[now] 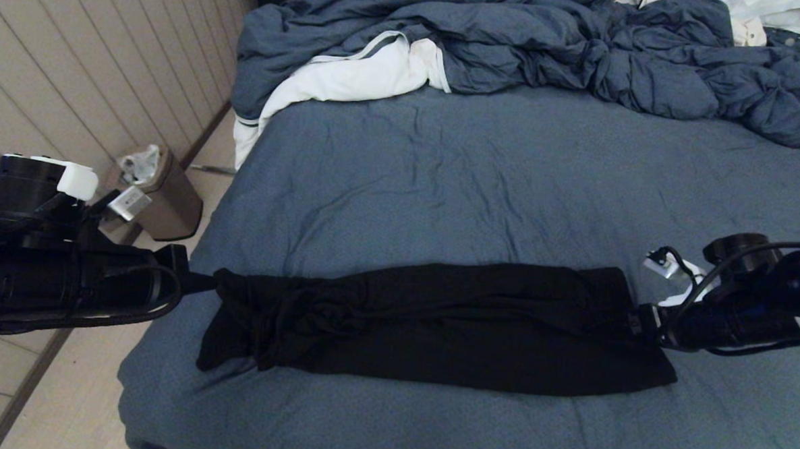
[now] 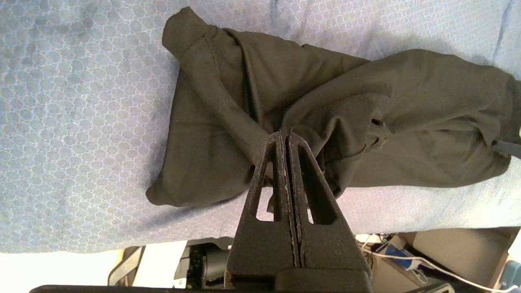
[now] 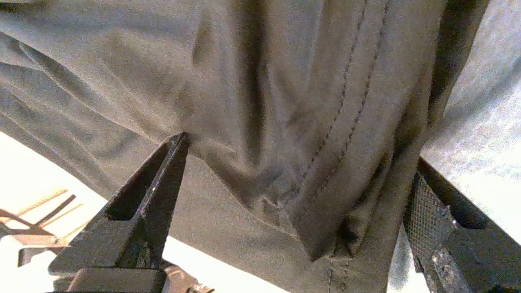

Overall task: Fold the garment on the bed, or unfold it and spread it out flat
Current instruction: Fold the black T-shirt

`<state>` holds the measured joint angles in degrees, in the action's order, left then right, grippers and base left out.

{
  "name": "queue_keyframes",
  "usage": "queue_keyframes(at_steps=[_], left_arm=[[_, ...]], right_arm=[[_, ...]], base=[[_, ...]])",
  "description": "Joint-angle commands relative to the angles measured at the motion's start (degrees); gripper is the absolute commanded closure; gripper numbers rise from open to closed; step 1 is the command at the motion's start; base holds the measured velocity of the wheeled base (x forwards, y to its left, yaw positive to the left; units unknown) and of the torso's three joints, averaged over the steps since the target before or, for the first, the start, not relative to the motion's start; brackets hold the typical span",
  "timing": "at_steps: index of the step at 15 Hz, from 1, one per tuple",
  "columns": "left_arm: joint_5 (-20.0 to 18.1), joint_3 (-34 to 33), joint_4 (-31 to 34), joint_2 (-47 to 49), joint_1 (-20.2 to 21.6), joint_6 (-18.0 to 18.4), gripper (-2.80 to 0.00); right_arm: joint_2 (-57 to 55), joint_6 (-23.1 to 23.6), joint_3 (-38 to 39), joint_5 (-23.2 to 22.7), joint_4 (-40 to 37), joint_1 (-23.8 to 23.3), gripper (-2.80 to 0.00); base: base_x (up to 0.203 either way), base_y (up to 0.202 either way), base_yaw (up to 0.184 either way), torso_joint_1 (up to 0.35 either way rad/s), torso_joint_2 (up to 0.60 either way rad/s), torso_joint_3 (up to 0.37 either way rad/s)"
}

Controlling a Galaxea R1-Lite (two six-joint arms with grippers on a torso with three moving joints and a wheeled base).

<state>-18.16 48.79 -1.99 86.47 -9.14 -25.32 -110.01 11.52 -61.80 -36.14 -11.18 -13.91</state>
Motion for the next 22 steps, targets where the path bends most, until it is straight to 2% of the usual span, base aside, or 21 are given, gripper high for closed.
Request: queue_keyframes(at_steps=[1, 3, 4, 17, 22], left_arm=[[-0.1, 0.0, 0.0, 0.2, 0.0, -0.2, 0.00], [-0.1, 0.0, 0.0, 0.3, 0.0, -0.2, 0.00], [-0.1, 0.0, 0.0, 0.2, 0.0, -0.2, 0.00], [-0.6, -0.5, 0.0, 0.4, 0.0, 0.2, 0.00], [-0.6, -0.5, 0.0, 1.1, -0.2, 0.0, 0.00]], right_arm=[[0.1, 0.2, 1.0, -0.2, 1.6, 0.0, -2.80], [-0.3, 0.1, 1.0, -0.2, 2.2, -0.1, -2.80], [-0.4, 0.1, 1.1, -0.2, 2.6, -0.1, 0.00], [1.0, -0.7, 0.2, -0.3, 3.4, -0.9, 0.00], [0.3, 0.5, -0.9, -0.2, 3.6, -8.0, 0.00]], base=[[0.000, 0.000, 0.000, 0.000, 0.00, 0.000], [0.000, 0.000, 0.000, 0.000, 0.00, 0.000], [0.000, 0.000, 0.000, 0.000, 0.00, 0.000], [0.000, 0.000, 0.000, 0.000, 0.00, 0.000], [0.000, 0.000, 0.000, 0.000, 0.00, 0.000]])
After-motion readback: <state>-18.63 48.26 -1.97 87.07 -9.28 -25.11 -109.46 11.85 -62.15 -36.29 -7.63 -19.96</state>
